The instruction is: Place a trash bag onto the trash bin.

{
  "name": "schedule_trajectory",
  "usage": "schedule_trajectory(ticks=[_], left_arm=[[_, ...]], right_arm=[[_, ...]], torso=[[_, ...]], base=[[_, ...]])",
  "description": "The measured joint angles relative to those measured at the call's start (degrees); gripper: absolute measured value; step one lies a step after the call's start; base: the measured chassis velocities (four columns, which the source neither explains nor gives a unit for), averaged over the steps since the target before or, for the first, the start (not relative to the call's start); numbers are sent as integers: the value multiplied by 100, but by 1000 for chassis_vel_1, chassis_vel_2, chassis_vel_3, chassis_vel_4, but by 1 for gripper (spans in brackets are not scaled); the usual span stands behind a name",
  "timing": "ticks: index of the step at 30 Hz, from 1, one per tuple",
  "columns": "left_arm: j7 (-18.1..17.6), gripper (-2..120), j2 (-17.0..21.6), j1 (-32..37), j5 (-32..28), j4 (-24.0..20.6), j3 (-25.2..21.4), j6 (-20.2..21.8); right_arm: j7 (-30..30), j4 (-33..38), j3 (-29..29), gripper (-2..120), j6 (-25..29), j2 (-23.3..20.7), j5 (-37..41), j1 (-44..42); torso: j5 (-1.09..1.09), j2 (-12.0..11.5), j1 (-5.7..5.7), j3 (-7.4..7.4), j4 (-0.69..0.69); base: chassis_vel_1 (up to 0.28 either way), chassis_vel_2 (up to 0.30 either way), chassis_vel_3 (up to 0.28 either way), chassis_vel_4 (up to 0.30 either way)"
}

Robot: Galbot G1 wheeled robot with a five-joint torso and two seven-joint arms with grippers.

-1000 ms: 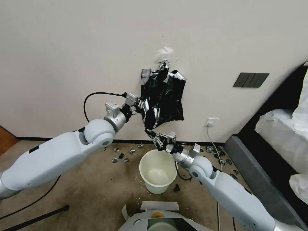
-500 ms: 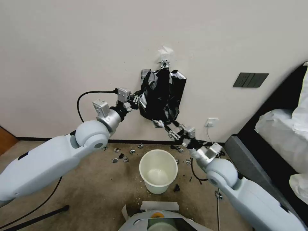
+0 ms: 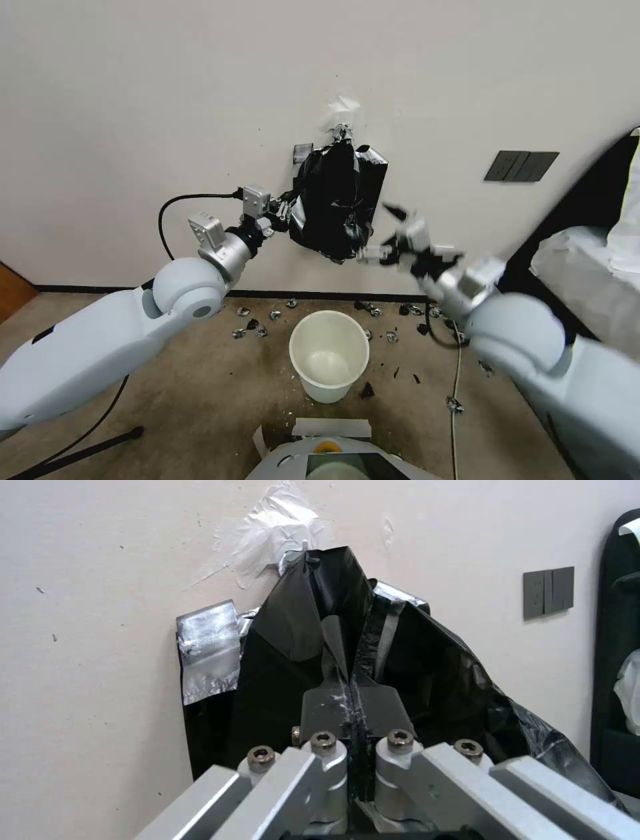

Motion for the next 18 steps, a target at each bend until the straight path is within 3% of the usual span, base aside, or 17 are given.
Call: schedule_trajectory(ticks=[4,6,8,10,14,18], left_arm=[[11,0,-3,63,20,-34,-51,0],[15,0,-2,88,23,-45,-74,0],[24,0,12,192,30,-79,-161,0],[24,0,12,192,30,-79,-161,0],[31,0,24,153,42,-156,-135,12],[85,0,62,101,51,-187,-76,18]], right_arm=[[136,-245,-987,100,-422,184,98,1083],[178,-321,-1176,100,-509,245,137,1314],[258,-629,-1886,100,-649,471,259,2139],[258,-629,-1886,100,-649,471,259,2139],[210,-946,-3003,100,-653,572,295,3119],[196,-1067,-3432,100,-645,513,275,3372]], torso=[[2,0,0,0,1],[2,0,0,0,2],[1,0,0,0,4],[1,0,0,0,4],[0,0,0,0,2],[2,0,0,0,1]], base=[[0,0,0,0],[0,0,0,0],[0,0,0,0],[0,0,0,0],[0,0,0,0],[0,0,0,0]])
